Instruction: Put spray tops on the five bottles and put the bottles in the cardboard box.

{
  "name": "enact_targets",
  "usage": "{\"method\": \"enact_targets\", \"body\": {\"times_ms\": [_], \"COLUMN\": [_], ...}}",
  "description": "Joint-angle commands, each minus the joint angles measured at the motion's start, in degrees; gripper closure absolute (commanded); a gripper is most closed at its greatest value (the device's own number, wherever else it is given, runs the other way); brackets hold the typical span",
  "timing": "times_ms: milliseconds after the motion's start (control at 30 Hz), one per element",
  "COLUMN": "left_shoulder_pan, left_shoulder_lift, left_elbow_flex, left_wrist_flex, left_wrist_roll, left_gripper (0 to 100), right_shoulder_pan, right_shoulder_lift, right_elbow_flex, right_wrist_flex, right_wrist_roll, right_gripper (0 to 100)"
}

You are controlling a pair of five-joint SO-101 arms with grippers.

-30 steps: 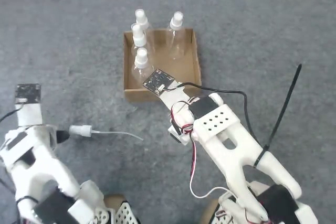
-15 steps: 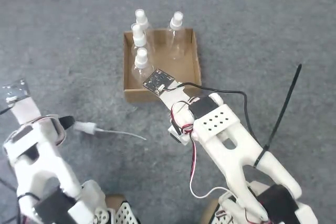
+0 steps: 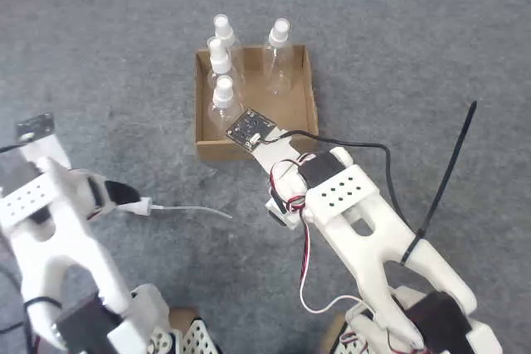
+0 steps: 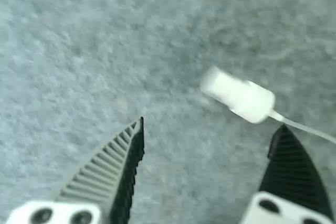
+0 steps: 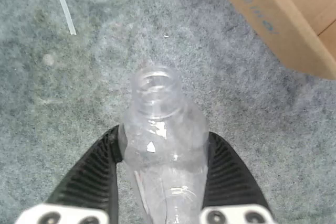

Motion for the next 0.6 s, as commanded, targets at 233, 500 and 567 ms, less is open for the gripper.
{"method": "enact_targets", "body": {"times_ms": [233,500,567], "left_shoulder_pan": [11.8,11.8,11.8], "left_shoulder_lift": [-0.4,-0.4,-0.4], "left_elbow_flex": [3.3,12.6,13.5], "left_wrist_flex": [-4.1,-18.6,-20.0], "left_wrist_roll": [30.7,36.9,37.9], "left_gripper": [64,64,64], "right_shoulder_pan": [0.9,0.9,0.9], "right_shoulder_lift": [0.0,0.0,0.0], "right_elbow_flex": [-3.0,-3.0,-3.0], "right_wrist_flex": [-1.3,-1.2,-1.2], "right_wrist_roll": [-0.1,-0.1,-0.1], "right_gripper": [97.4,97.4,97.4]}}
